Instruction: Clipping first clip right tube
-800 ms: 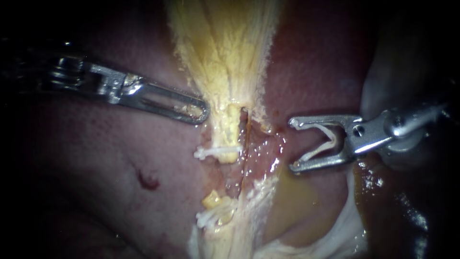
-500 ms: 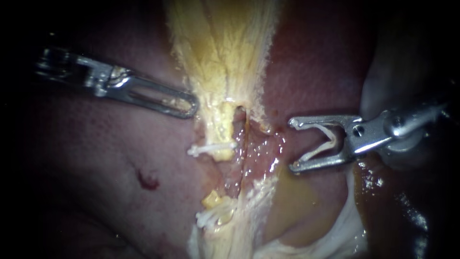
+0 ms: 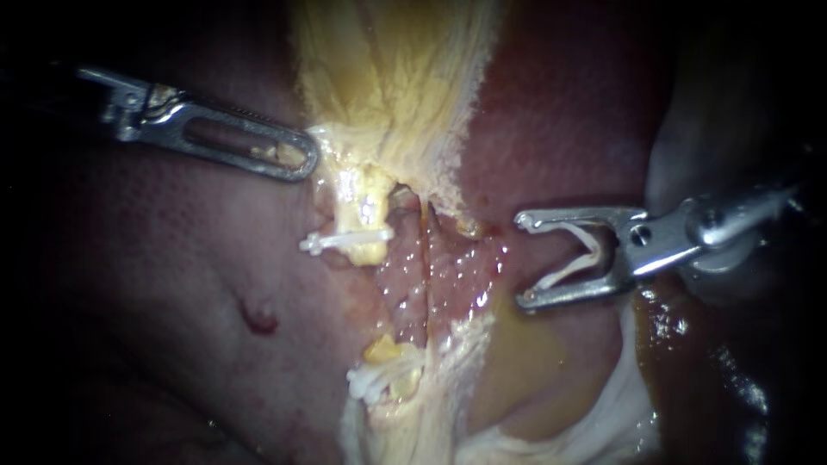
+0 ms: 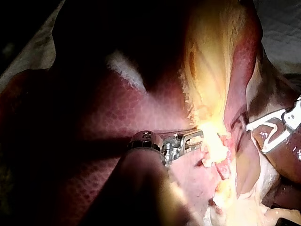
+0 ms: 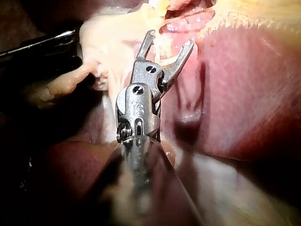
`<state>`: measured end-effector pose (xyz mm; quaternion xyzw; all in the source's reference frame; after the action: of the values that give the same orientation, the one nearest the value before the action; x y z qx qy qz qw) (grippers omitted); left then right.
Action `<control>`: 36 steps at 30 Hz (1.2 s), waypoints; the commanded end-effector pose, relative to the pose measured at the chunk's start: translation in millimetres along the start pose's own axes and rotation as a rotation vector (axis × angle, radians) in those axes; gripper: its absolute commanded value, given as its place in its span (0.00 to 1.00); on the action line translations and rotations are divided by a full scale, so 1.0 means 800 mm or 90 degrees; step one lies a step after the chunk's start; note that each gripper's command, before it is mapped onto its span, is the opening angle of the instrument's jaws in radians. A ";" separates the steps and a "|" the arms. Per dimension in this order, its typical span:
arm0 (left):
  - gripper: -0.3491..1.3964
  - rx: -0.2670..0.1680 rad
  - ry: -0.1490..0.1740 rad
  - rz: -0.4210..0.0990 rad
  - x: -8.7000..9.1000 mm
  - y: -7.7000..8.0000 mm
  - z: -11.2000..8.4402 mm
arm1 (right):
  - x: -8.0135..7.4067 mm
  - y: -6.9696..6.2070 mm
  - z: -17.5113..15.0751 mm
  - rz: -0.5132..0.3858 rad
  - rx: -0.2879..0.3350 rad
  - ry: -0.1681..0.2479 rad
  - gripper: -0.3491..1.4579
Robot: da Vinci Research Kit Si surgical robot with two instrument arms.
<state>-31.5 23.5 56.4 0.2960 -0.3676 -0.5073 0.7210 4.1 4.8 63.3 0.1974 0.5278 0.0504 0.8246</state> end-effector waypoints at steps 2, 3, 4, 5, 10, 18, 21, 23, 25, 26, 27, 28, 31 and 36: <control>0.00 0.000 0.000 0.000 0.0000 0.0000 0.0000 | -0.0003 -0.0003 0.0012 0.017 0.005 0.002 0.47; 0.00 0.000 0.000 0.000 0.0000 0.0000 0.0000 | -0.0004 -0.0005 0.0018 0.024 0.010 0.002 0.47; 0.00 -0.001 0.000 0.000 0.0000 0.0000 0.0000 | -0.0005 -0.0006 0.0024 0.034 0.014 0.003 0.47; 0.00 -0.001 0.000 0.000 0.0001 0.0000 0.0001 | -0.0007 -0.0008 0.0032 0.043 0.017 0.005 0.47; 0.00 -0.001 0.000 0.000 0.0001 0.0000 0.0001 | -0.0019 -0.0016 0.0062 0.091 0.031 0.003 0.47; 0.00 -0.001 -0.001 0.000 0.0002 -0.0001 0.0000 | -0.0049 -0.0017 0.0108 0.147 0.046 0.006 0.47; 0.00 -0.001 -0.001 0.000 0.0002 -0.0002 0.0000 | -0.0060 -0.0014 0.0121 0.163 0.050 0.008 0.47; 0.00 -0.002 -0.001 0.000 0.0002 -0.0003 0.0000 | -0.0066 -0.0011 0.0127 0.169 0.049 0.009 0.47; 0.00 -0.002 -0.001 0.000 0.0002 -0.0003 0.0000 | -0.0073 -0.0007 0.0134 0.174 0.051 0.009 0.47; 0.00 -0.002 -0.001 0.000 0.0002 -0.0003 0.0000 | -0.0075 -0.0005 0.0136 0.177 0.052 0.008 0.47; 0.00 -0.002 -0.001 0.000 0.0002 -0.0003 0.0000 | -0.0078 -0.0003 0.0139 0.178 0.055 0.010 0.47; 0.00 -0.002 -0.001 0.000 0.0002 -0.0003 0.0001 | -0.0079 -0.0002 0.0140 0.181 0.056 0.009 0.47; 0.00 -0.002 -0.001 0.000 0.0002 -0.0003 0.0001 | -0.0079 0.0003 0.0149 0.192 0.056 0.022 0.47; 0.00 -0.002 -0.001 0.000 0.0002 -0.0004 0.0001 | -0.0074 0.0007 0.0163 0.207 0.069 0.038 0.47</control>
<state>-31.7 23.2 56.2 0.2945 -0.3675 -0.5084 0.7210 13.4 0.1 73.4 0.3270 0.5178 0.1638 0.7734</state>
